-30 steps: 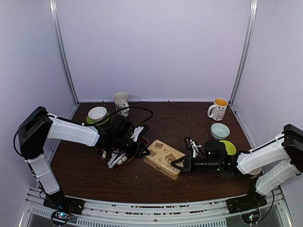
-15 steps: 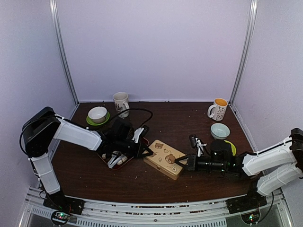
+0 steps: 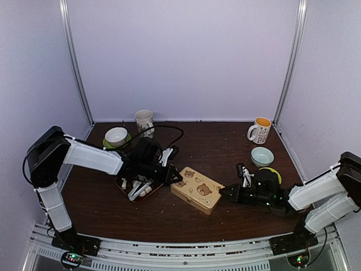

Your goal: Pack the chocolate

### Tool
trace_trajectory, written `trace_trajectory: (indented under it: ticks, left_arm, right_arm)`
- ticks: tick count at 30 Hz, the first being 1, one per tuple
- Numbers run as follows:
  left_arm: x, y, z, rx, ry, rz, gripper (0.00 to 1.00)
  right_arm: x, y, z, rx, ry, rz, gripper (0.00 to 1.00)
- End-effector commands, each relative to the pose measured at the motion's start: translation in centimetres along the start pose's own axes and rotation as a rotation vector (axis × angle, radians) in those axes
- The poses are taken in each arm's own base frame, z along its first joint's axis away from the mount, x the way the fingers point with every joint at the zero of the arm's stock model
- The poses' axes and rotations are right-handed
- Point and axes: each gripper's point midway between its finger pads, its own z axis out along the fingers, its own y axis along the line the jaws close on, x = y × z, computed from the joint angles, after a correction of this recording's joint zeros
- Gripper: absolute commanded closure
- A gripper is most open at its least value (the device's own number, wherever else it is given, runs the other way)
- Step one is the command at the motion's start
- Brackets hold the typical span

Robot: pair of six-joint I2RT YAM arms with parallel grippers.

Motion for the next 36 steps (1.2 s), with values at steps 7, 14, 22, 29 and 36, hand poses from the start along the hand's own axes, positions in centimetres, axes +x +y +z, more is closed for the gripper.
trace_trajectory:
  ticks: [7,14,22,29,36]
  left_arm:
    - [0.9,2.7,1.9,-0.032,0.049,-0.061,1.0]
    - [-1.3,-0.3,-1.1,0.001,0.006,-0.003,1.0]
    - [2.0,-3.2,-1.5,0.061,0.059,0.017,1.0]
    - [2.8,-5.0,-1.0,0.152,0.055,-0.004,1.0]
    - [3.1,-5.2,-1.4,0.154,0.057,-0.004,1.0]
  right_arm:
    - [1.1,-4.3,-1.2,0.144,0.031,-0.038,1.0]
    - [0.8,-3.3,0.3,0.128,0.086,-0.114,1.0]
    - [-4.2,0.6,1.1,0.177,0.066,-0.306,1.0]
    - [-6.0,4.3,3.9,0.066,0.121,-0.332,1.0]
    - [-6.2,7.5,6.1,-0.128,0.276,-0.331,1.0]
